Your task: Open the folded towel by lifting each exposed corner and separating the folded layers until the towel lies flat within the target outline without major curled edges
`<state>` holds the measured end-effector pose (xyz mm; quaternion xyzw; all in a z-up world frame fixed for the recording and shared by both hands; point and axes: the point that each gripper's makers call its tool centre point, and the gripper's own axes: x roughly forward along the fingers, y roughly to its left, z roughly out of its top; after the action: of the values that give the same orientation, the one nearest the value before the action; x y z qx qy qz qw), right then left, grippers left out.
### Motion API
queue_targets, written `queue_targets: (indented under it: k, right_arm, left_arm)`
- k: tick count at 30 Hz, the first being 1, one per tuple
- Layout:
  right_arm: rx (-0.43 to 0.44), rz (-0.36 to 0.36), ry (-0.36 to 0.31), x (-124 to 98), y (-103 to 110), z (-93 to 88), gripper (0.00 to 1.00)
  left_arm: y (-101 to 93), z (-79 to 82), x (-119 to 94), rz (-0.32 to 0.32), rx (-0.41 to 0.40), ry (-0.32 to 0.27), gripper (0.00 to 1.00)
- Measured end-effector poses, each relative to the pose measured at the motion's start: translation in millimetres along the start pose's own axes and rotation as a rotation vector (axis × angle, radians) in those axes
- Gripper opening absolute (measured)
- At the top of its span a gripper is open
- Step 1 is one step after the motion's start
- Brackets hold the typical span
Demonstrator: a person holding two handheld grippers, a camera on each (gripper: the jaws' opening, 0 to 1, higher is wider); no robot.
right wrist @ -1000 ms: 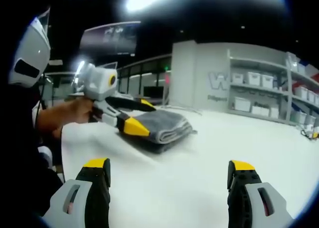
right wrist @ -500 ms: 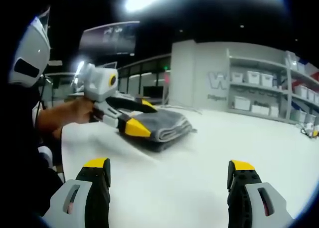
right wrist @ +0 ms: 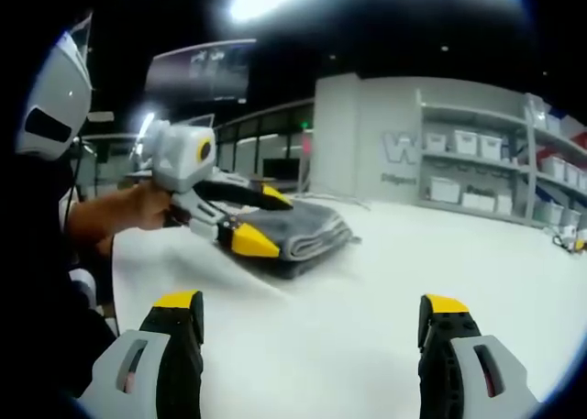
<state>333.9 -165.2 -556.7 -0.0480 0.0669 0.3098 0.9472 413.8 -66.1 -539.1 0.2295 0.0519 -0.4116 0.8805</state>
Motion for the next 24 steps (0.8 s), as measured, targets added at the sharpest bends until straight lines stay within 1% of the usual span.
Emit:
queue_targets:
  k: [6, 10, 15, 21, 24]
  right_arm:
    - [-0.002, 0.001, 0.001, 0, 0, -0.2, 0.99]
    - [-0.003, 0.001, 0.001, 0, -1, -0.2, 0.99]
    - [-0.006, 0.003, 0.002, -1, -1, -0.5, 0.98]
    - [-0.007, 0.006, 0.001, -2, 0, 0.9, 0.98]
    - [-0.008, 0.007, 0.002, -2, 0, 1.1, 0.98]
  left_arm:
    - [-3.7, -0.7, 1, -0.007, 0.02, 0.014, 0.5]
    - [-6.1, -0.4, 2, -0.009, 0.04, 0.024, 0.49]
    - [-8.8, -2.7, 5, -0.011, 0.059, 0.048, 0.47]
    - [-11.5, -3.2, 6, -0.016, 0.059, 0.054, 0.44]
    - [-12.4, -3.8, 7, -0.018, 0.072, 0.058, 0.43]
